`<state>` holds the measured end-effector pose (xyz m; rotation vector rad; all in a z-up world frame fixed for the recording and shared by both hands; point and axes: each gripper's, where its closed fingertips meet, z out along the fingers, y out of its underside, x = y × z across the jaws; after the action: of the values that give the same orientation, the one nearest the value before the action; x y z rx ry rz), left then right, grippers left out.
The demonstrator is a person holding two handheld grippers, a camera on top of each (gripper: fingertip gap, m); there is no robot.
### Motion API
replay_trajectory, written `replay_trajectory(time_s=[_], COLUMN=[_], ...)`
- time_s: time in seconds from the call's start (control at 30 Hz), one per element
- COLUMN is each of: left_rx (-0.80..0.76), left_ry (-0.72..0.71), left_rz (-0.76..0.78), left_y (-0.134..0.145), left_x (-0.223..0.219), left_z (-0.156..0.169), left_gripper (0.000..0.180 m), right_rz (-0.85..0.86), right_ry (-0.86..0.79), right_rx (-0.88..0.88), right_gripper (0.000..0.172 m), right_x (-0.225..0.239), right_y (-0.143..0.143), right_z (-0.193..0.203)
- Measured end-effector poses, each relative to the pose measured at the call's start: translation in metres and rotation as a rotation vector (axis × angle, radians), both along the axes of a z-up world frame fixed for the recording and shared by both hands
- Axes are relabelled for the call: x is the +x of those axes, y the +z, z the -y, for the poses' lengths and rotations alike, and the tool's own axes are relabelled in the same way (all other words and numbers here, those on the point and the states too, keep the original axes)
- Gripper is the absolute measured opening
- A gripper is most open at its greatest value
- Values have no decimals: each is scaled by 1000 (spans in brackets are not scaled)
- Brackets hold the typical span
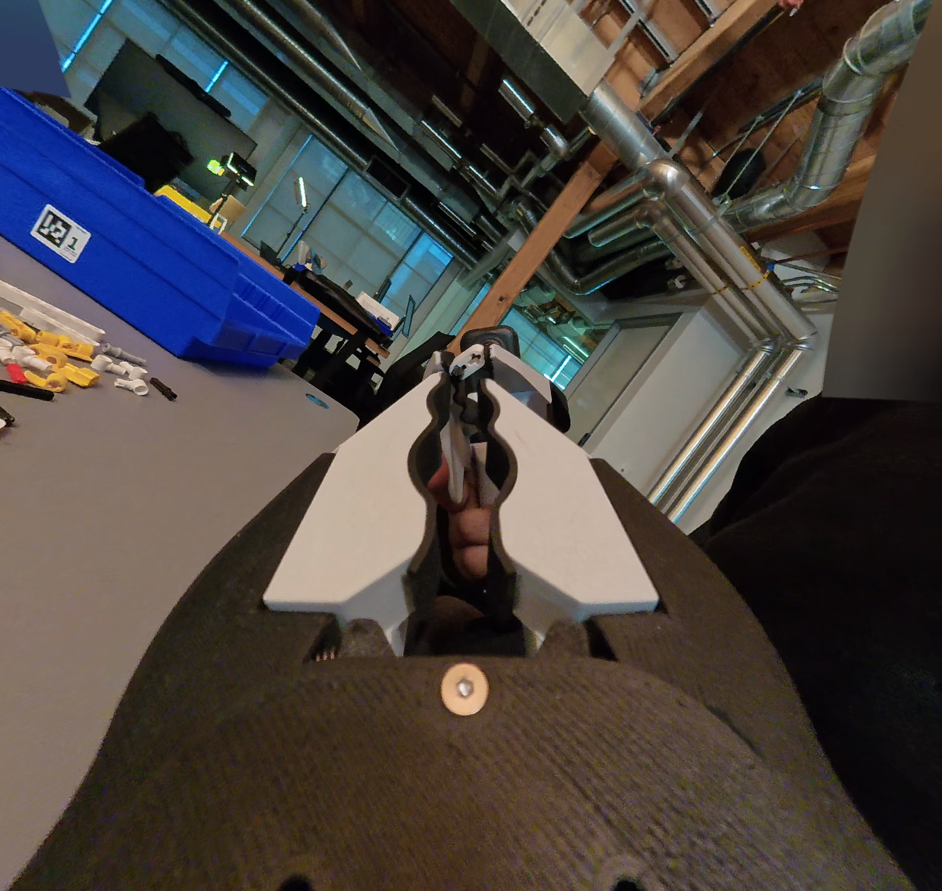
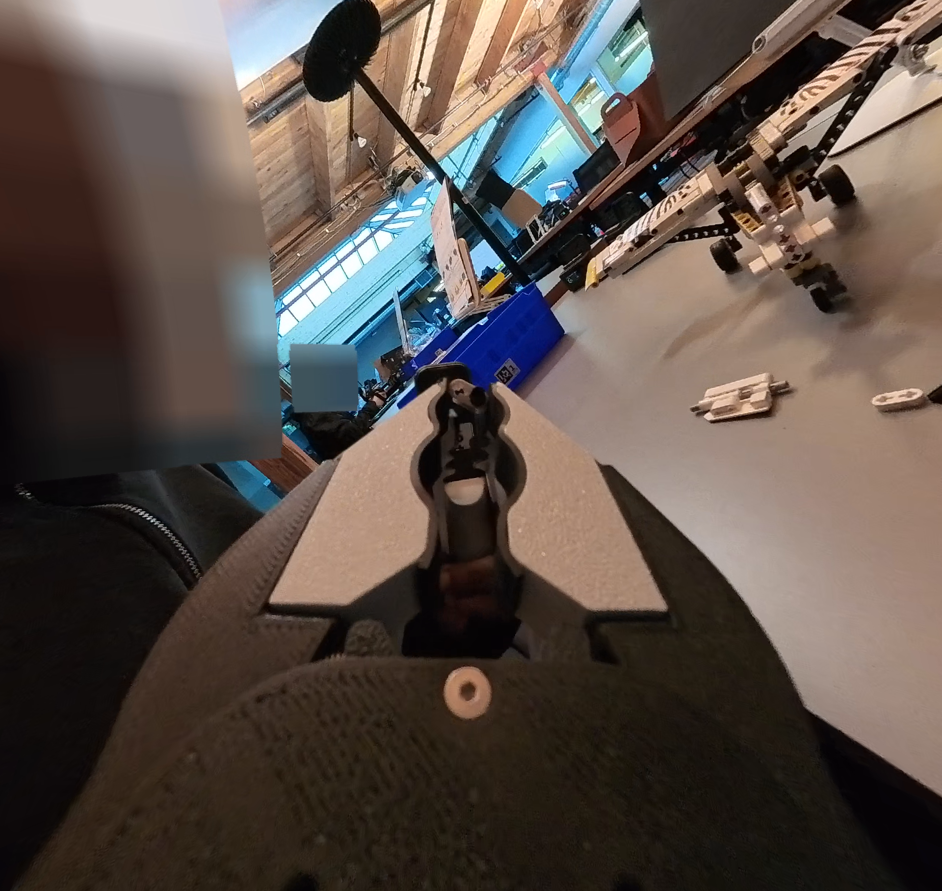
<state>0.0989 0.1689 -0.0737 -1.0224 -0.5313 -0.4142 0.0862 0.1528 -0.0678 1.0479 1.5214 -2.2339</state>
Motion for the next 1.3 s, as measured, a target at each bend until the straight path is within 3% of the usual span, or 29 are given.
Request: replay_trajectory(time_s=[0.7, 1.03, 1.17, 1.3], left_rx=[-37, 71, 76, 81], left_ry=[36, -14, -38, -94], left_rz=[-31, 31, 54, 90], left_y=[-2, 4, 2, 0], left_x=[-3, -5, -5, -3], left_z=[4, 13, 12, 10], left_gripper=[0, 0, 0, 0], right_rz=[-14, -72, -151, -281], right_ry=[14, -15, 8, 143], right_rx=[48, 112, 248, 510], right_gripper=[16, 24, 28, 24], right_x=[1, -5, -5, 5], right_y=[0, 1, 3, 1], right_z=[2, -10, -16, -14])
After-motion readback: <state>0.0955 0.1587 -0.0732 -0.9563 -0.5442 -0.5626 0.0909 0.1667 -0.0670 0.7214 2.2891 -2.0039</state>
